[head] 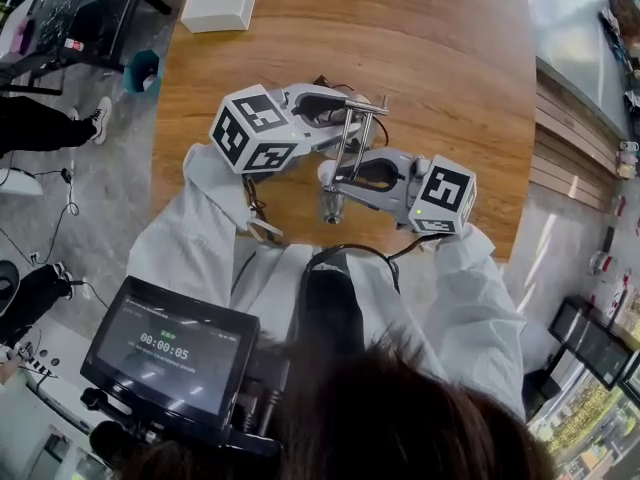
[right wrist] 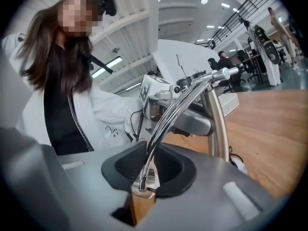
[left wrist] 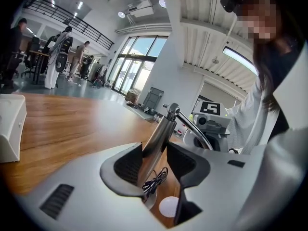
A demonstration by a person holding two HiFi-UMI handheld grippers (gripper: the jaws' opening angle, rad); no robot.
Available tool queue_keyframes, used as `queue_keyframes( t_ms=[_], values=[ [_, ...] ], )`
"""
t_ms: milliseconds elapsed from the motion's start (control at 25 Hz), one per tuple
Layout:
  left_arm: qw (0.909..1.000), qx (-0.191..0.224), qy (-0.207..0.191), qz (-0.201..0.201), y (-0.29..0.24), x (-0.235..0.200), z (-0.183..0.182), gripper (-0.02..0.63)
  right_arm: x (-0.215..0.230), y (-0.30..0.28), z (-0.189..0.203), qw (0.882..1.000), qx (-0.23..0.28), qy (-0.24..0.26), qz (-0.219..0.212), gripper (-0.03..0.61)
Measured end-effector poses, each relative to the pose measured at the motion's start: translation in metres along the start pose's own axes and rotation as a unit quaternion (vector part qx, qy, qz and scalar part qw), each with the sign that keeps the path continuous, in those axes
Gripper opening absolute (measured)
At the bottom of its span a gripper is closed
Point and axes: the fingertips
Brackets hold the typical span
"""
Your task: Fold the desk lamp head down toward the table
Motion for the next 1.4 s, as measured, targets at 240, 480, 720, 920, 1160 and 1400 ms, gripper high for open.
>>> queue_keyframes(
  t_ms=[240,480,720,920,1160,1400],
  values=[
    [1.0,0.005,0.0,0.004,0.004,0.01,0.003,0.158,0.012,0.001,0.016,1.0,0.003,0.011,0.004,0.07],
    [1.0,0.003,-0.003,0.007,0.005,0.016,0.005,0.157,0.006,0.0,0.018,1.0,0.004,0.015,-0.019,0.074],
    [0.9999,0.013,-0.005,0.009,0.005,0.013,0.002,0.158,0.018,0.004,0.017,1.0,0.015,-0.015,0.001,0.148],
    [0.9992,0.029,0.017,-0.02,0.015,0.003,0.013,0.158,0.014,0.004,0.034,0.998,-0.025,-0.047,0.024,0.147],
    [0.9774,0.102,0.053,-0.178,0.068,-0.026,0.006,0.156,0.005,0.063,-0.004,0.977,0.088,-0.039,0.192,0.128],
    [0.9257,0.234,0.039,-0.295,0.112,-0.011,-0.065,0.019,0.002,0.11,-0.08,0.912,0.194,0.055,0.358,0.002]
  ],
)
Point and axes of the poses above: the fingertips, and each gripper's own axes: y backward along the fingers, x to its right, z out of its underside, and after that the axes turned 14 degrees about -z, right-handed
